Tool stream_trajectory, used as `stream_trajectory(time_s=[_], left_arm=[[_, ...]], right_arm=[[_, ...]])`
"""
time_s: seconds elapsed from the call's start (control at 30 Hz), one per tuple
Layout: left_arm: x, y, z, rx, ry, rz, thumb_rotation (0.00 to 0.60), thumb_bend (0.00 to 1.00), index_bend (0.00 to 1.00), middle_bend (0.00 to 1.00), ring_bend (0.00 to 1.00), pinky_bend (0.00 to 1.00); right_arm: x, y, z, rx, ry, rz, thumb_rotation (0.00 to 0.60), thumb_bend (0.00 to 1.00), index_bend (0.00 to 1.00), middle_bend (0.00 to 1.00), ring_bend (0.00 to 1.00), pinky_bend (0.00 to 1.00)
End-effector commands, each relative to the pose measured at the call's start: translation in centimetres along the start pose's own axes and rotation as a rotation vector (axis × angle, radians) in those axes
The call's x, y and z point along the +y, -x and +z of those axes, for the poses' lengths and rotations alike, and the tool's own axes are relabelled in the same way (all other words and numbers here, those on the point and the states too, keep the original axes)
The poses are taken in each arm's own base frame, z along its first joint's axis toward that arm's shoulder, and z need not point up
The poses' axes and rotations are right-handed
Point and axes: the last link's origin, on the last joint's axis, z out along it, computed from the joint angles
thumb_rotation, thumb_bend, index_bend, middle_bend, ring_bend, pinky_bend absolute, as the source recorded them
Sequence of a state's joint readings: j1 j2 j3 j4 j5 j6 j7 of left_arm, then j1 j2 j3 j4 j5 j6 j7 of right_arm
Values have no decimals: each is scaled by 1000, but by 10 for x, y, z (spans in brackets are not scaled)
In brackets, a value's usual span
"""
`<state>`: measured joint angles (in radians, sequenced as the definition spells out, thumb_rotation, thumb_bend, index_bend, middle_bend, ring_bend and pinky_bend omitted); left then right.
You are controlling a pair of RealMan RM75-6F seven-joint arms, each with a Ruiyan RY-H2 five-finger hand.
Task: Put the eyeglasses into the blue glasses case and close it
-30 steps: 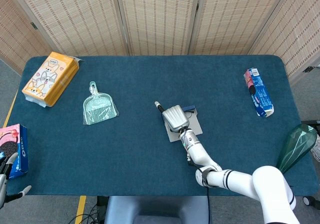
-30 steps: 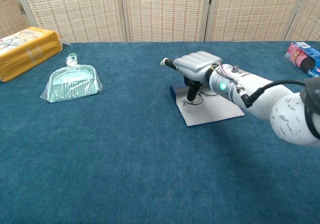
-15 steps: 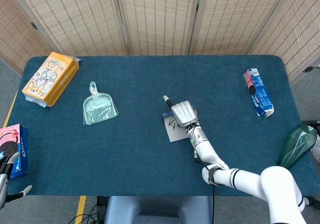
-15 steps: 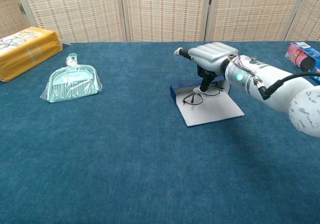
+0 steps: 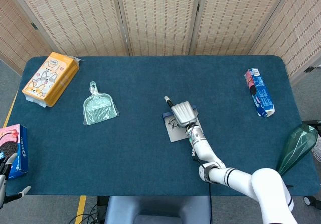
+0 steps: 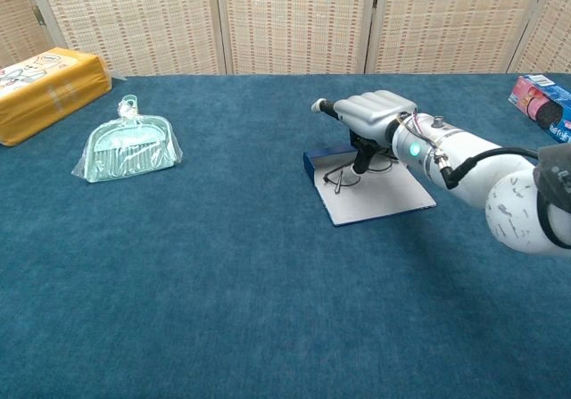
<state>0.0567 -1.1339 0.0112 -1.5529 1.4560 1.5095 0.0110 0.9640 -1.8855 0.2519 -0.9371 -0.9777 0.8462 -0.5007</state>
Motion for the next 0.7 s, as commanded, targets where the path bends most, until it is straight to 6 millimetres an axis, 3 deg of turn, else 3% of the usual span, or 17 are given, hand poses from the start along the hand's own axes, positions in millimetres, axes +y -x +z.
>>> stream_trajectory(time_s=[0.03, 0.3, 0.7], left_arm=[[1, 0, 0, -2, 2, -1, 600, 164, 85, 150, 106, 282], [4, 2, 1, -10, 13, -6, 600, 164, 85, 149, 106, 282], [0, 3, -1, -17, -4, 5, 600, 164, 85, 150, 106, 282]], right_arm=[[5, -6, -4, 18, -11, 2, 600, 258, 0, 1000, 1000, 846], [11, 2, -6, -38, -9, -42, 600, 260, 0, 1000, 1000, 846], [-2, -1, 18, -9, 29, -77, 600, 260, 0, 1000, 1000, 846]])
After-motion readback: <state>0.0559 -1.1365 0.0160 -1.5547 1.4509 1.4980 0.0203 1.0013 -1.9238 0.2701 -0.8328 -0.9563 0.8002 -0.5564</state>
